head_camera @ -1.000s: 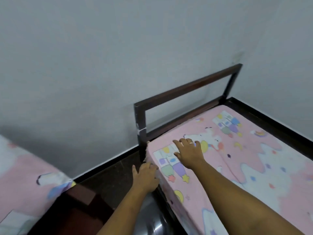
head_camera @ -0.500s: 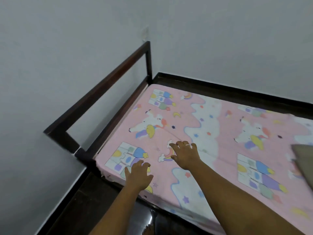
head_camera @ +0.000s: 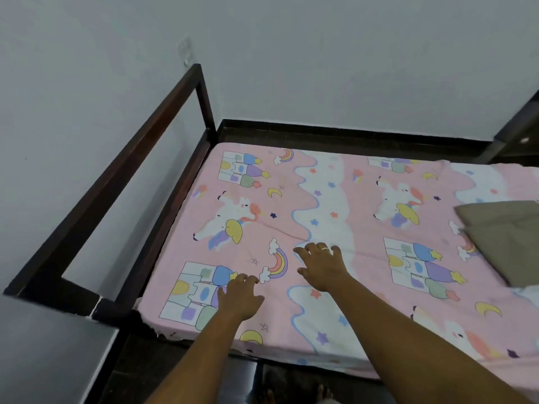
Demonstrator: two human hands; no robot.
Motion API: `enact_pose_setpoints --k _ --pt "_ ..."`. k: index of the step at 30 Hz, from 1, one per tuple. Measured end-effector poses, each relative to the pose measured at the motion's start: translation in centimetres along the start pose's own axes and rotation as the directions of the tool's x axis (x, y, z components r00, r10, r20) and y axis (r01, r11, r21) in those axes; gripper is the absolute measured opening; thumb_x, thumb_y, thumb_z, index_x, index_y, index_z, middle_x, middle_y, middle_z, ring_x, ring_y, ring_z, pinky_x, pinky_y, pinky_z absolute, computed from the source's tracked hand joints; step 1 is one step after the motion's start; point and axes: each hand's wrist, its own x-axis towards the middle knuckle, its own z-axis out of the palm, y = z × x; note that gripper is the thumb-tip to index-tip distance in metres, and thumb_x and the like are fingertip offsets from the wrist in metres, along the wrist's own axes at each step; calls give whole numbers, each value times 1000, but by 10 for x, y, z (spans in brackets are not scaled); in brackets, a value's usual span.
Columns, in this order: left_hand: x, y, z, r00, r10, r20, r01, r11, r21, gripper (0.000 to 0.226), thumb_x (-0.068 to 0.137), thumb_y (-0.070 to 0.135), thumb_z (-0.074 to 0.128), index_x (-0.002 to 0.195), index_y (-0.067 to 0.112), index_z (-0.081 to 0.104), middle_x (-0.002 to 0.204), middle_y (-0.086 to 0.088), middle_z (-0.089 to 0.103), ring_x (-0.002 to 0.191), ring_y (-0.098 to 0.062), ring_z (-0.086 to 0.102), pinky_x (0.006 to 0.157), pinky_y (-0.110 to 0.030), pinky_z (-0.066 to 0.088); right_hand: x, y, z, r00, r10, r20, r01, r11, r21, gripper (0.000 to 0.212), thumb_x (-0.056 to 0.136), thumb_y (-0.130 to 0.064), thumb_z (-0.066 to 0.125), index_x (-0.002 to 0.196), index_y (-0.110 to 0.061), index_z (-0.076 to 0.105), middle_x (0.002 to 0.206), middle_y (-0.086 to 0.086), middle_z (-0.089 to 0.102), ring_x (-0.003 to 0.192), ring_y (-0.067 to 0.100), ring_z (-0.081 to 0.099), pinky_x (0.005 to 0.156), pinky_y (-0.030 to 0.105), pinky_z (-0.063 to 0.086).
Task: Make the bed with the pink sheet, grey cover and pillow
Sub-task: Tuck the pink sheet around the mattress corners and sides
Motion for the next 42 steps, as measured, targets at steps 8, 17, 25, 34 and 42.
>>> enact_pose_setpoints --k 8,17,25,34,42 --pt "55 31 7 995 56 77 -60 997 46 48 92 41 50 136 25 40 143 1 38 131 -22 37 108 -42 31 26 47 26 993 103 50 -106 992 65 50 99 -40 36 146 -29 24 147 -2 32 138 23 27 108 45 21" --pt "164 81 0 999 -33 24 33 999 -4 40 93 31 49 132 23 43 132 -2 49 121 -23 46 96 -36 39 115 102 60 991 123 58 -131 978 163 47 97 -38 41 142 -27 35 141 -2 41 136 22 34 105 38 25" --pt "236 57 6 986 -160 -51 156 985 -77 37 94 31 48 129 21 44 128 -2 54 117 -22 50 92 -35 42 205 106 97 996 60 70 -69 989 130 39 98 -37 39 135 -27 41 132 -3 47 127 21 42 99 37 32" --pt "320 -41 64 925 -368 -95 340 912 -229 34 95 27 48 128 18 46 127 0 57 116 -20 54 93 -32 45 335 30 166 1000 -11 13 9 990 142 46 96 -48 40 133 -21 40 127 1 48 118 22 48 86 36 41" --pt "357 -61 98 926 -97 -364 80 995 -62 39 86 20 61 124 16 54 120 -4 55 107 -24 54 77 -32 50 376 13 221 926 -46 -374 24 998 -64 24 77 -28 74 86 -10 60 78 10 55 65 30 51 56 34 40"
